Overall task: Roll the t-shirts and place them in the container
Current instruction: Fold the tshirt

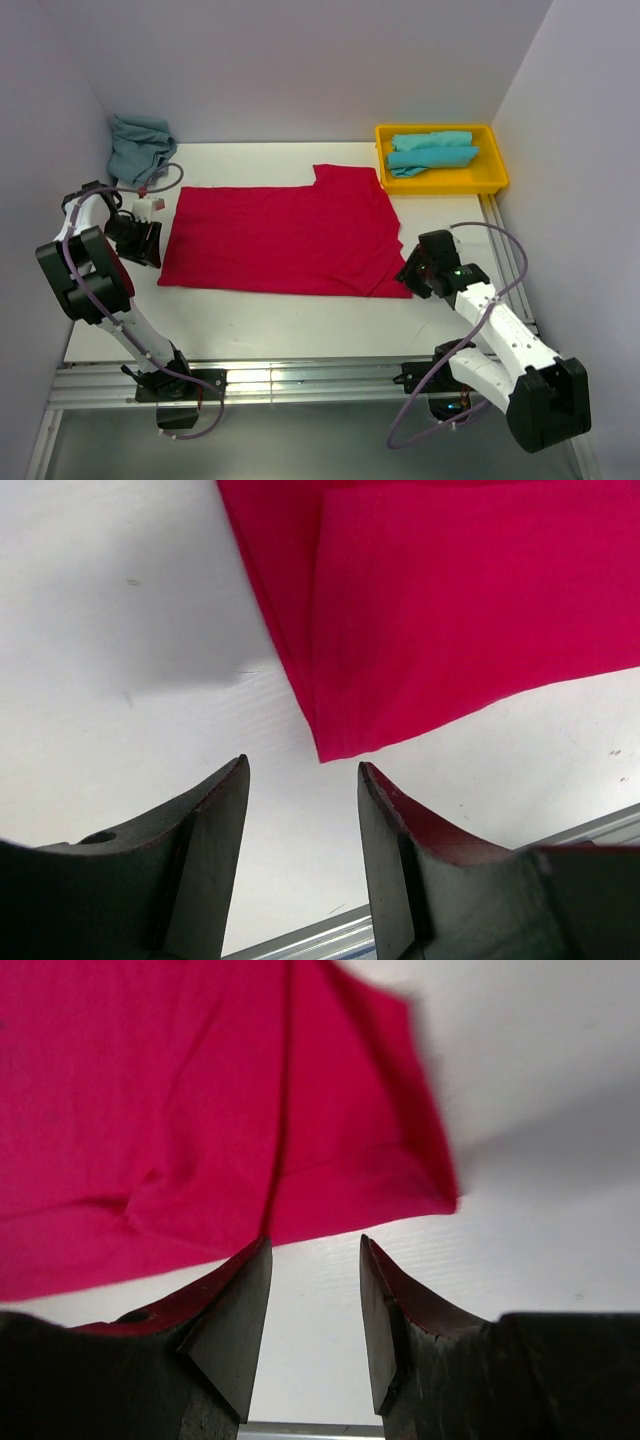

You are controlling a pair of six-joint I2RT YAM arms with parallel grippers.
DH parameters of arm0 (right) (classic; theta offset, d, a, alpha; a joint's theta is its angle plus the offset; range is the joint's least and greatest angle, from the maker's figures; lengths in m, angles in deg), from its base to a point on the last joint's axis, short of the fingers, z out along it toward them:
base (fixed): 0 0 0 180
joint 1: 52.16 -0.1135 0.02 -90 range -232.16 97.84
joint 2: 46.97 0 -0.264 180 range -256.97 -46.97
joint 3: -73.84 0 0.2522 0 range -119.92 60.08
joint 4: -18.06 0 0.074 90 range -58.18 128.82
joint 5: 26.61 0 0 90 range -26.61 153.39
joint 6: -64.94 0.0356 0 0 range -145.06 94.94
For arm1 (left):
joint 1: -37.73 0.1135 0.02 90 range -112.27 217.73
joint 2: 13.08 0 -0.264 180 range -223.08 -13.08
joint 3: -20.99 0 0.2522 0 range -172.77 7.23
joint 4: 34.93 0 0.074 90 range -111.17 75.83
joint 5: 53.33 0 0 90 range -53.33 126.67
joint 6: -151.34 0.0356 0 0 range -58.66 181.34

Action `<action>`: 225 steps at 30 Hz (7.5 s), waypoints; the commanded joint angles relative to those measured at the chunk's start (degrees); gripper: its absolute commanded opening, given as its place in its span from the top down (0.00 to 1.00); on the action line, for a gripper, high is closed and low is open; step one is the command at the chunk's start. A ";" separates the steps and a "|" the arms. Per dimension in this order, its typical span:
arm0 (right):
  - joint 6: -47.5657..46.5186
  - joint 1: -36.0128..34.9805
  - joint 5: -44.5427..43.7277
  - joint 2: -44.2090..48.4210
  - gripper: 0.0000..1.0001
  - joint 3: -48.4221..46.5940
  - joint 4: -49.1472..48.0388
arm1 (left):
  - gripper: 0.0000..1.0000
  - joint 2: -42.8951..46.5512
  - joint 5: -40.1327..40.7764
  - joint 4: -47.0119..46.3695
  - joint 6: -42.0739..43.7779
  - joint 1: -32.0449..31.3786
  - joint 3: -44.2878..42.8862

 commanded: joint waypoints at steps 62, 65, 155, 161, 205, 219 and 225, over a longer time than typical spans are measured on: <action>3.62 -17.11 0.12 -38.72 1.00 -24.44 -18.42 | 0.45 -2.84 -7.41 -10.54 7.53 -7.19 -4.79; 3.18 -17.02 0.12 -38.99 1.00 -24.27 -19.39 | 0.45 -4.60 -7.84 -11.69 7.88 -7.37 -4.96; -0.95 -13.07 -2.96 -44.35 1.00 -34.02 -14.29 | 1.00 -0.74 -4.33 -12.13 4.72 -7.81 -3.12; -1.48 -12.72 -3.13 -43.91 1.00 -33.84 -14.03 | 1.00 -0.56 -5.29 -11.95 4.45 -7.28 -3.47; -6.84 -10.96 -6.91 -51.64 1.00 -44.92 -8.76 | 1.00 -6.01 -6.00 -18.19 -3.10 -7.11 -6.37; -7.10 -10.87 -8.67 -50.76 1.00 -44.74 -9.81 | 1.00 -7.24 -3.36 -21.36 -5.92 -8.78 -5.41; -7.45 -10.61 -8.85 -50.68 1.00 -44.57 -10.60 | 1.00 -7.41 -2.22 -22.41 -6.71 -8.95 -4.79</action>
